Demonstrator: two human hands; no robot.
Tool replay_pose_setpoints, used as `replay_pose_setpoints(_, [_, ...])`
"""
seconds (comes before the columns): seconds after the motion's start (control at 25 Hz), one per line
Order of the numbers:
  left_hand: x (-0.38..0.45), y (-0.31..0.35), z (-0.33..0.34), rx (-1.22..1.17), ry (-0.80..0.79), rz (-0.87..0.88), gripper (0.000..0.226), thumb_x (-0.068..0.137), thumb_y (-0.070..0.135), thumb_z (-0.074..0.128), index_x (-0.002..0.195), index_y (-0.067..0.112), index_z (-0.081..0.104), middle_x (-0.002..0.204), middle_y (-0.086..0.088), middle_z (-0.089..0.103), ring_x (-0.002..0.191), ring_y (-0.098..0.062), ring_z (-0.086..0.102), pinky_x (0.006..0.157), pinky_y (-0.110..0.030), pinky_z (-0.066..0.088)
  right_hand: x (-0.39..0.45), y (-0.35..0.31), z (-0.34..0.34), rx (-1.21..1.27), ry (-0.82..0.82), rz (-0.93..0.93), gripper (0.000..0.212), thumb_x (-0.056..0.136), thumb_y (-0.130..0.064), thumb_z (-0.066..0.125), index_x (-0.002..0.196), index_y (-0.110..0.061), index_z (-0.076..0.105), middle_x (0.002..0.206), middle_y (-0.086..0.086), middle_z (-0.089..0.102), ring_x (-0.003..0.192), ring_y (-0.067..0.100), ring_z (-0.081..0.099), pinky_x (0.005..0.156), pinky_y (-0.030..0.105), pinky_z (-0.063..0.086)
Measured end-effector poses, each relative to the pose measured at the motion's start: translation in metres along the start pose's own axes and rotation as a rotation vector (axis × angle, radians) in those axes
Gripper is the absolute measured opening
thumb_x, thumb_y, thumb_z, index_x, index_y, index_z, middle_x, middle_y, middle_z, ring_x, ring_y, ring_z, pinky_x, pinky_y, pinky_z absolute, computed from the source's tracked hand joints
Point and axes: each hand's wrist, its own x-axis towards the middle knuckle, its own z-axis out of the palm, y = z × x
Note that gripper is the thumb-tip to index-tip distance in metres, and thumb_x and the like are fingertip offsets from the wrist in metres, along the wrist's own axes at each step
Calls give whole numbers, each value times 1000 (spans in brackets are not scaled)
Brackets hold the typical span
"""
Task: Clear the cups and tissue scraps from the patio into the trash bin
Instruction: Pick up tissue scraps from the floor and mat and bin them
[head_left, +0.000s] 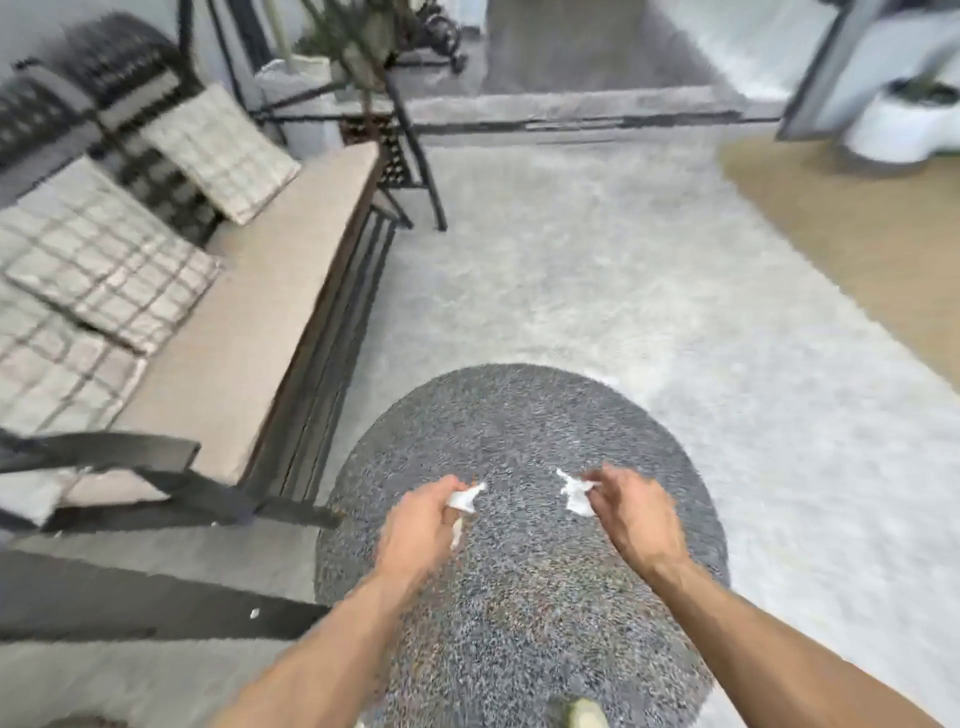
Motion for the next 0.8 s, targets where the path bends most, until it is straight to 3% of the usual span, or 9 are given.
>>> replay_pose_setpoints(0.12, [-4,68,-20,-20,-6,138,19,91,25,61,104,37,67,93,10,71,76,-12,62,61,-27,41,-43,16,-75,102,186,60,20,94,-21,55,108,-20,68,97,0,72,72,2,56,59,4,32])
replay_pose_setpoints(0.32, [-25,192,-2,108,-180,477,18,92,38,59,110,36,61,89,1,72,81,-26,66,64,-33,48,-153,80,-170,142,393,307,17,87,-28,62,103,-27,69,91,-2,74,84,16,68,72,30,52])
replay_pose_setpoints(0.4, [-45,244,23,151,-275,610,20,94,39,55,114,37,54,85,2,69,76,-26,64,60,-33,46,-209,114,-197,125,473,459,17,84,-29,63,99,-30,70,91,-3,73,88,21,68,76,39,53])
replay_pose_setpoints(0.6, [-120,364,103,215,-453,918,20,98,34,47,114,37,36,63,6,58,49,-17,52,47,-28,39,-360,193,-241,34,615,767,15,83,-33,62,96,-37,69,93,-10,73,85,17,66,70,34,53])
replay_pose_setpoints(0.8, [-255,487,200,156,-618,1142,13,98,34,50,111,37,52,84,6,66,60,-12,59,50,-25,41,-557,269,-267,5,786,1076,15,83,-33,62,95,-37,69,95,-11,73,88,16,66,67,29,50])
